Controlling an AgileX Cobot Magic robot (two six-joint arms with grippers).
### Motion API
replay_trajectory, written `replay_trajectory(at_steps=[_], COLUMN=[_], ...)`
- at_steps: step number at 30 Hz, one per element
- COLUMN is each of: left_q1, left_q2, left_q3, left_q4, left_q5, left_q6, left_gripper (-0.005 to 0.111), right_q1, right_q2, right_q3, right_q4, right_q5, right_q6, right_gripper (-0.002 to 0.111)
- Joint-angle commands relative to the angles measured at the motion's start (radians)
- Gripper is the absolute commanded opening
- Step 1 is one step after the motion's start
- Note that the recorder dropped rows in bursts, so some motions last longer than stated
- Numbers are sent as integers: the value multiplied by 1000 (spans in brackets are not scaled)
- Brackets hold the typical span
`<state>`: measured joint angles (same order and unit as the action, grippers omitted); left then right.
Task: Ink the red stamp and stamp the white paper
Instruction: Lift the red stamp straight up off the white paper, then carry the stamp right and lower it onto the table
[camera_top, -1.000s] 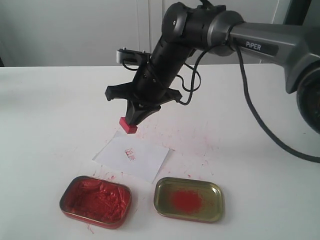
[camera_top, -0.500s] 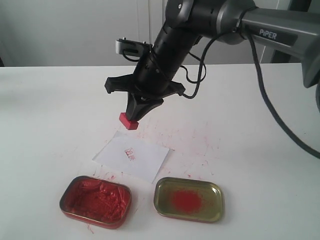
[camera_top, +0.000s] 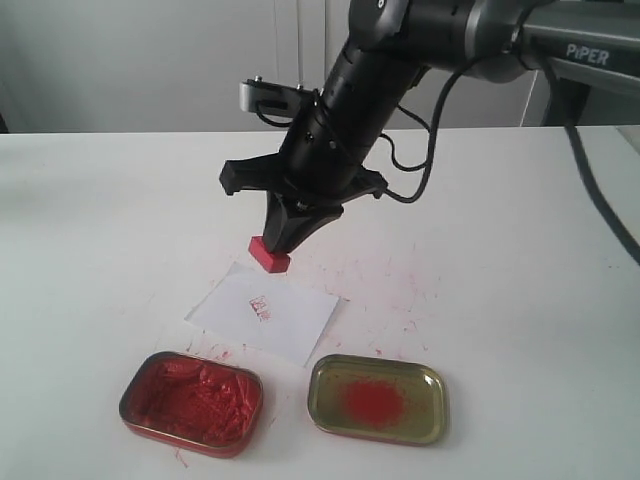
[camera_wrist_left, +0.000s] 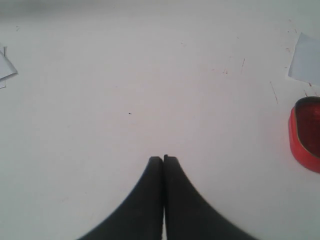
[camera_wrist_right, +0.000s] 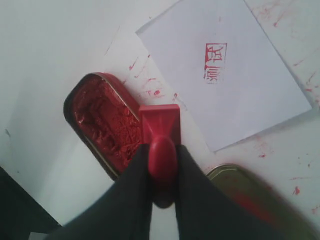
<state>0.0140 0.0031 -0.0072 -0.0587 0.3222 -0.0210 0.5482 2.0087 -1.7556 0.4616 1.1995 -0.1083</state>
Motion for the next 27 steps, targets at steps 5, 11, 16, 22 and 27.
replay_trajectory(at_steps=[5,11,16,22,27], left_q1=[4,4,4,4,4], left_q2=[-3,-3,-3,-3,-3], left_q3=[7,7,7,7,7], left_q4=[-11,-11,-11,-11,-11], left_q5=[3,3,3,3,3], left_q6=[-1,-1,-1,-1,-1], left_gripper=[0,0,0,0,0], right_q1=[-16,-65,-113,-191,-295], right_q2=[-123,-196,-260,-318,-334], right_q3=[130,225,322,419,511], right_q4=[12,16,18,28,136], right_q5=[-76,-87,-118,-151,-180], right_q6=[-25,-46,-50,-93,-208], right_gripper=[0,0,0,0,0])
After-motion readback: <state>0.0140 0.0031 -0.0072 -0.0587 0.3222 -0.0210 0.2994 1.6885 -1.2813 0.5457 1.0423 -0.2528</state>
